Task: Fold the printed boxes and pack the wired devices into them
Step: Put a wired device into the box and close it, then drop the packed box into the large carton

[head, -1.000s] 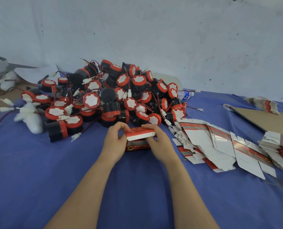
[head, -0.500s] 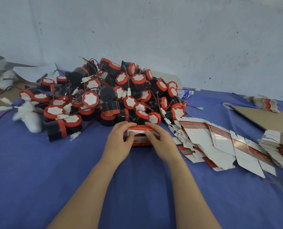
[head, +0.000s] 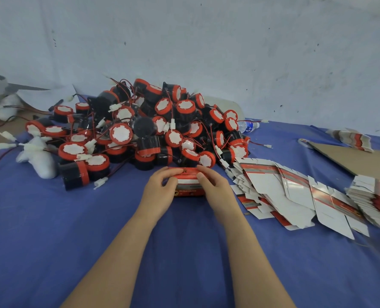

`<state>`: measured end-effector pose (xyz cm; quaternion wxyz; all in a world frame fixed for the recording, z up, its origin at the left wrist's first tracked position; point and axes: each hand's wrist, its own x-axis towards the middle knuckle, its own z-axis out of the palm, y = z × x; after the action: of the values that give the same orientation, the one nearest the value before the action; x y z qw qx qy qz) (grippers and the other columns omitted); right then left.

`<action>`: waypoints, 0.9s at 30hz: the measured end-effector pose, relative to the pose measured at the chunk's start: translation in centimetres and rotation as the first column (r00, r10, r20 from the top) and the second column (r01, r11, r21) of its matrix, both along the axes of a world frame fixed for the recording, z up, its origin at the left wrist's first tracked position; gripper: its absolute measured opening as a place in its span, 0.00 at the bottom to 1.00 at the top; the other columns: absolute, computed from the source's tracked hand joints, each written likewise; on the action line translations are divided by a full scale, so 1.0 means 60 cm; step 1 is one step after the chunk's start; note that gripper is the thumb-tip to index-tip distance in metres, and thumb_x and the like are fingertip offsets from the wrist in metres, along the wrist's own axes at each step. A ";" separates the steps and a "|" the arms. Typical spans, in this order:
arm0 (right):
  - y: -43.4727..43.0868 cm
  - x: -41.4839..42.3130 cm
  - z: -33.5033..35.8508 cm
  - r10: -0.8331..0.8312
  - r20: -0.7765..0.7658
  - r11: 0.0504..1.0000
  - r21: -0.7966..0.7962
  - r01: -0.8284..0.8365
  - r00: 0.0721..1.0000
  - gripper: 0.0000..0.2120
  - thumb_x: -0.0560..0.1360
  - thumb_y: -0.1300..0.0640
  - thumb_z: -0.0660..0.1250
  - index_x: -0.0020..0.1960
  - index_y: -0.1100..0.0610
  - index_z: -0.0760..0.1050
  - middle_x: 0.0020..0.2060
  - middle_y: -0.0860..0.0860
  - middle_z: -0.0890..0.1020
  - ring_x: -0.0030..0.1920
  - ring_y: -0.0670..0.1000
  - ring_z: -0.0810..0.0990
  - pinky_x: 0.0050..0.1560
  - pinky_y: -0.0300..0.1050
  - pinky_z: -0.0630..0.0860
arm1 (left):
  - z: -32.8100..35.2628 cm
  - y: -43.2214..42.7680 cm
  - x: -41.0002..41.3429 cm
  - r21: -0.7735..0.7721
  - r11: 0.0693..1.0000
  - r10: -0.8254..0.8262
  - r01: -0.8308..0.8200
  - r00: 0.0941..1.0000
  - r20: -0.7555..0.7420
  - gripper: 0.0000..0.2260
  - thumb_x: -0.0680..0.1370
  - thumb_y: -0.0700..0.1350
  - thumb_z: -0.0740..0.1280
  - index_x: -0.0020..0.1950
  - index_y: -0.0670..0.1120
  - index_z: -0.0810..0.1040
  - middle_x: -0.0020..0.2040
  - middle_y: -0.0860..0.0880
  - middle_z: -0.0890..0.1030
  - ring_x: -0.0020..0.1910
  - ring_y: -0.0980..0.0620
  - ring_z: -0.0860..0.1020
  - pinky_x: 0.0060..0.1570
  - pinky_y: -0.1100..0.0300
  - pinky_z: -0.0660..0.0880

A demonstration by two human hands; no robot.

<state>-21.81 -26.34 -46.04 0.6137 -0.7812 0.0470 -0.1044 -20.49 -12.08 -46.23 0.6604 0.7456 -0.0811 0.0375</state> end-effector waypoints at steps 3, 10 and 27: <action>-0.001 0.002 -0.003 -0.037 0.001 0.998 0.042 0.037 0.999 0.11 0.81 0.53 0.61 0.60 0.47 0.78 0.51 0.40 0.79 0.52 0.41 0.76 0.46 0.32 0.72 | 0.000 -0.001 -0.003 -0.028 1.000 -0.009 0.008 1.000 -0.019 0.11 0.82 0.44 0.60 0.58 0.49 0.80 0.61 0.49 0.78 0.59 0.53 0.76 0.53 0.62 0.76; 0.019 0.012 -0.016 -0.135 -0.061 0.988 0.067 0.139 0.989 0.18 0.82 0.58 0.58 0.71 0.56 0.67 0.62 0.47 0.74 0.61 0.47 0.73 0.56 0.37 0.71 | -0.014 -0.021 0.009 0.071 0.996 0.071 -0.061 0.985 -0.160 0.25 0.82 0.44 0.58 0.78 0.47 0.54 0.61 0.56 0.68 0.56 0.56 0.69 0.53 0.61 0.65; -0.248 -0.390 0.210 -0.775 0.308 0.629 0.286 0.723 0.552 0.06 0.81 0.53 0.59 0.57 0.50 0.72 0.47 0.48 0.81 0.46 0.44 0.80 0.51 0.41 0.77 | 0.215 -0.397 -0.288 -0.376 0.774 -0.486 0.509 0.859 0.164 0.08 0.82 0.46 0.60 0.60 0.55 0.71 0.57 0.44 0.80 0.50 0.51 0.81 0.47 0.58 0.80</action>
<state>-45.22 -41.21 -33.45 0.5537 -0.6064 0.2547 -0.5108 -37.78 -35.88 -33.31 0.7843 0.5420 -0.2845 -0.1010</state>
